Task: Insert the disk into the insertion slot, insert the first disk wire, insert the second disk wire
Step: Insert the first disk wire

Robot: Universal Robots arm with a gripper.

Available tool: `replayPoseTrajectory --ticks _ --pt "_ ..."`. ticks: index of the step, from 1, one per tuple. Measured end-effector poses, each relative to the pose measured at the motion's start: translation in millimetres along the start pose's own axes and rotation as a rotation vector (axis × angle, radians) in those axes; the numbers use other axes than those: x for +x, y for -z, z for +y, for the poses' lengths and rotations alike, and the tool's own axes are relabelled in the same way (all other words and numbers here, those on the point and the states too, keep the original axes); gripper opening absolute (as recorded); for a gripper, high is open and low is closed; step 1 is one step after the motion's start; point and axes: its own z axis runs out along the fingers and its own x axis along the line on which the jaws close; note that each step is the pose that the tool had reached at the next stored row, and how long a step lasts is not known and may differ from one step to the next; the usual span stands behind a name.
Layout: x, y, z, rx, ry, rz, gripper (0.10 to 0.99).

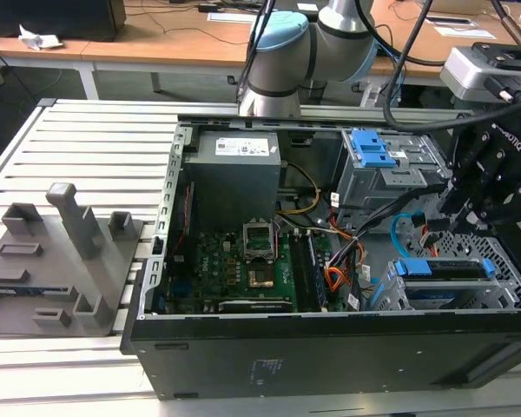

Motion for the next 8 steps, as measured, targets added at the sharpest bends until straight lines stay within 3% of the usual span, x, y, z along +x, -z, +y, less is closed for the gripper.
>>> replayPoseTrajectory --ticks 3,8 --pt "-20.8 0.0 0.4 0.000 0.000 0.0015 0.361" --pt "-26.0 -5.1 0.3 0.000 0.000 0.0015 0.361"
